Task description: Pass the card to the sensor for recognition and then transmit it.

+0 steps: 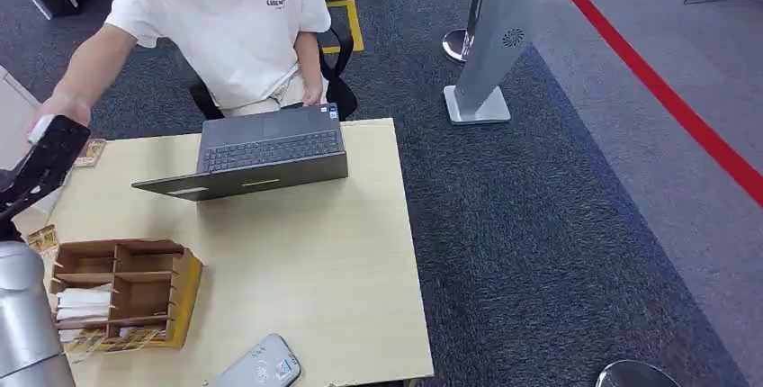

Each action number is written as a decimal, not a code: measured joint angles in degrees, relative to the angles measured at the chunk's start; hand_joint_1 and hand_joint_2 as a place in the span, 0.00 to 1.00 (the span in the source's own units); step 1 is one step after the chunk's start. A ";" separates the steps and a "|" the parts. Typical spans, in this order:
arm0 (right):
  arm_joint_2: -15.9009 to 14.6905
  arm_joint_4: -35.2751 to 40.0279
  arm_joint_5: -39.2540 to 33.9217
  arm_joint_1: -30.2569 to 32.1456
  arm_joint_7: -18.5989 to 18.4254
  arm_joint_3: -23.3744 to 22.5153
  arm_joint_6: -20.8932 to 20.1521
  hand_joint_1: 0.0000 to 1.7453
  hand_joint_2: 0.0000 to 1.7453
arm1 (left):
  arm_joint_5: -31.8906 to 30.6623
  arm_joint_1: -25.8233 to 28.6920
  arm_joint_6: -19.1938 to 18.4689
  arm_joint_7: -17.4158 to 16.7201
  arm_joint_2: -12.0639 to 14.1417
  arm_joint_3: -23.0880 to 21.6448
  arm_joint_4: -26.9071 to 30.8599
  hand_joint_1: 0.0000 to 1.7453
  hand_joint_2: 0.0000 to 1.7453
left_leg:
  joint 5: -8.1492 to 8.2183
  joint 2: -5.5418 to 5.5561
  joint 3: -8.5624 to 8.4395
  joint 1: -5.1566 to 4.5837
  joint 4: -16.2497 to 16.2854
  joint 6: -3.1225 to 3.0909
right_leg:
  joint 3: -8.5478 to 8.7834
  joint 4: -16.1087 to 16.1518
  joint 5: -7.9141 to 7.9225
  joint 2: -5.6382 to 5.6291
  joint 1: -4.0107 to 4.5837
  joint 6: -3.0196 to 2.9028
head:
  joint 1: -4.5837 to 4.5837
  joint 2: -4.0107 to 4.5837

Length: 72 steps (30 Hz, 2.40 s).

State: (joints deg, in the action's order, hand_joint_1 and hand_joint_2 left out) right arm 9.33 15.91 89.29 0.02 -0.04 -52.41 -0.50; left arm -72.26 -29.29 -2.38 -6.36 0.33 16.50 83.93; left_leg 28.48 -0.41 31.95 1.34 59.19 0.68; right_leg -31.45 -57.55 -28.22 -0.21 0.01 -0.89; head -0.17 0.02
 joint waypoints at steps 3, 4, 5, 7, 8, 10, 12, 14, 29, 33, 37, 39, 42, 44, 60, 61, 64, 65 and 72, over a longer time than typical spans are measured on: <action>-0.07 -0.22 0.00 -0.01 0.02 0.48 -0.09 0.00 1.00 | -0.28 -0.13 0.04 0.04 0.04 -0.70 -0.41 1.00 1.00 | 0.00 0.01 0.02 0.00 0.00 0.00 | 0.00 0.00 0.00 0.01 0.00 0.00 | -0.02 0.00; -0.09 -0.26 0.00 -0.01 0.02 0.76 -0.09 0.00 1.00 | -0.33 -0.13 0.04 0.20 0.04 -0.83 -0.52 1.00 1.00 | 0.00 0.00 0.02 0.00 0.00 0.00 | -0.01 0.00 0.00 0.00 0.00 0.00 | 0.00 0.00; -0.11 -0.33 0.00 0.00 0.04 1.03 -0.11 0.00 1.00 | -0.35 -0.12 0.04 0.33 0.02 -0.94 -0.59 1.00 1.00 | 0.00 0.00 0.02 0.00 0.00 0.00 | -0.01 0.00 0.00 0.00 0.00 0.00 | -0.02 0.00; -0.13 -0.39 0.00 0.00 0.11 1.42 -0.11 0.00 1.00 | -0.33 -0.13 0.07 0.48 0.02 -1.16 -0.63 1.00 1.00 | 0.00 0.00 0.02 0.00 0.01 0.00 | -0.02 0.00 0.00 0.00 0.00 0.00 | 0.00 0.00; -0.15 -0.39 0.00 -0.01 0.15 1.55 -0.11 0.00 1.00 | -0.26 -0.13 0.07 0.53 0.02 -1.18 -0.63 1.00 1.00 | 0.00 0.00 0.02 0.00 0.01 0.00 | -0.02 0.00 0.00 0.00 0.00 0.00 | 0.00 0.00; -0.20 -0.46 0.00 0.01 0.20 1.90 -0.11 0.00 1.00 | -0.22 -0.13 0.07 0.61 0.02 -1.20 -0.72 1.00 1.00 | 0.00 0.00 0.02 0.00 0.01 0.00 | -0.02 0.00 0.00 0.00 0.00 0.00 | 0.00 0.00; -0.22 -0.52 0.00 0.00 0.20 2.27 -0.11 0.00 1.00 | -0.20 -0.13 0.07 0.61 0.02 -1.22 -0.76 1.00 1.00 | 0.00 0.00 0.02 0.00 0.01 0.00 | -0.02 0.00 0.00 0.00 0.00 0.00 | 0.00 0.00; -0.28 -0.63 0.00 0.00 0.20 2.56 -0.11 0.00 1.00 | -0.07 -0.13 0.05 0.65 0.02 -1.22 -0.79 1.00 1.00 | 0.00 0.00 0.02 0.00 0.01 0.00 | -0.03 0.00 0.00 0.00 0.00 0.00 | 0.00 0.00; -0.41 -0.96 0.00 0.06 -0.17 4.35 -0.26 0.00 1.00 | 1.97 1.78 0.29 4.92 -0.85 -3.26 0.97 1.00 1.00 | 0.00 0.00 0.04 -0.01 0.00 0.00 | -0.01 0.00 0.00 0.00 0.00 0.01 | 0.00 0.00; -0.41 -1.18 0.00 0.20 -0.85 4.35 -0.15 0.00 1.00 | 2.99 8.20 2.60 8.78 -1.47 -6.61 8.95 1.00 1.00 | 0.03 -0.02 0.04 -0.06 0.00 -0.03 | -0.04 0.00 -0.02 -0.03 -0.06 0.04 | -0.02 0.00; -0.04 -1.20 -0.07 0.42 -1.49 4.28 0.18 0.00 1.00 | 4.84 17.06 5.99 12.33 -1.95 -11.15 18.57 1.00 1.00 | 0.09 -0.05 0.09 -0.09 -0.01 -0.06 | -0.08 0.00 -0.06 -0.04 -0.08 0.07 | 0.00 0.00; 0.33 -1.18 -0.07 0.66 -1.60 4.04 0.50 0.00 1.00 | 8.16 22.64 7.98 14.45 -2.01 -13.60 23.53 1.00 1.00 | 0.14 -0.08 0.09 -0.10 -0.02 -0.08 | -0.08 0.00 -0.10 -0.06 -0.09 0.06 | 0.00 0.00; 0.68 -1.14 -0.02 1.03 -1.62 3.69 0.66 0.00 1.00 | 10.21 30.23 10.08 16.04 -2.01 -16.96 29.51 1.00 1.00 | 0.15 -0.01 0.15 -0.10 -0.02 -0.08 | -0.14 0.01 -0.13 0.03 -0.09 0.07 | 0.00 0.00; 0.83 -1.09 -0.04 1.04 -1.62 3.43 0.72 0.00 1.00 | 11.01 32.71 10.19 16.56 -1.99 -18.19 32.04 1.00 1.00 | 0.14 0.03 0.19 -0.10 -0.02 -0.09 | -0.12 0.01 -0.13 0.07 -0.09 0.07 | 0.00 0.00; 4.75 4.18 -0.48 3.61 0.50 0.42 -0.07 0.00 1.00 | 22.60 56.80 14.10 13.61 4.55 -31.08 26.53 1.00 1.00 | 0.15 0.03 0.14 -0.09 -0.06 -0.09 | -0.10 0.01 -0.16 0.06 -0.08 0.09 | 0.02 0.00; 5.48 6.02 -1.63 4.50 0.50 1.28 -0.54 0.00 1.00 | 22.71 57.90 14.82 12.83 4.98 -31.95 25.40 1.00 1.00 | 0.15 0.02 0.15 -0.09 -0.07 -0.08 | -0.12 0.01 -0.16 0.05 -0.08 0.09 | -0.04 0.00; 6.14 10.11 -8.64 6.63 -1.81 5.58 -3.23 0.00 1.00 | 22.53 59.22 16.04 10.21 6.20 -34.27 22.58 1.00 1.00 | 0.16 0.06 0.14 -0.11 -0.06 -0.09 | -0.15 0.02 -0.17 0.14 -0.11 0.10 | 0.02 0.00; 6.23 11.33 -10.59 7.43 -2.58 7.05 -3.94 0.00 1.00 | 22.62 59.40 16.26 9.64 6.44 -34.71 21.94 1.00 1.00 | 0.16 0.07 0.15 -0.13 -0.07 -0.10 | -0.12 0.02 -0.17 0.15 -0.13 0.10 | 0.04 0.00; 6.62 20.26 -18.71 11.52 -5.90 17.23 -7.15 0.00 1.00 | 26.10 60.18 17.38 7.28 7.96 -37.66 17.92 1.00 1.00 | 0.16 0.06 0.16 -0.15 -0.07 -0.11 | -0.11 0.02 -0.16 0.13 -0.15 0.11 | 0.04 0.00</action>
State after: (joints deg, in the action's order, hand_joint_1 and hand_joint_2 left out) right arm 15.96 36.18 70.57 11.54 -5.95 -35.19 -7.65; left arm -46.16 30.90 14.99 0.92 8.28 -21.16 101.85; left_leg 28.64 -0.35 32.12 1.19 59.11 0.57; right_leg -31.56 -57.53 -28.38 -0.08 -0.14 -0.79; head -0.13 0.02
